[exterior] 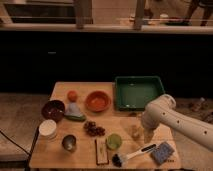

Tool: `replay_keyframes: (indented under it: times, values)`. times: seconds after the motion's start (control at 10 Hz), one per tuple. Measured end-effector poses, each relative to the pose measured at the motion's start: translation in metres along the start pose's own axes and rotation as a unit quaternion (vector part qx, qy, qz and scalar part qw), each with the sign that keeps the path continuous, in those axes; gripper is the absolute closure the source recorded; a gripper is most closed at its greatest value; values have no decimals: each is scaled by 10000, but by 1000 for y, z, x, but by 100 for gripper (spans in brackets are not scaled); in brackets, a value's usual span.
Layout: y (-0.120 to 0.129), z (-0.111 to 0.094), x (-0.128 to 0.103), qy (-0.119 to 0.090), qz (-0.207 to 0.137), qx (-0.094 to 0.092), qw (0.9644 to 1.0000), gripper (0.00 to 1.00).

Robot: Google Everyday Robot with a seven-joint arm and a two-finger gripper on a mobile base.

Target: Place banana in red bowl

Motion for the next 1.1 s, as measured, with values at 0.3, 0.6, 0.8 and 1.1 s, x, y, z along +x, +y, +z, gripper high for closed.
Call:
replay_keyframes:
  times: [0.3,0.6,0.8,1.1]
  values:
    - [-3,12,2,-153,-208,66,9996,20]
    - [-3,22,14,-180,-181,53,9997,27]
    - [-2,24,21,-146,-149,31,9998,50]
    - [-5,27,22,-143,-134,6,9998,76]
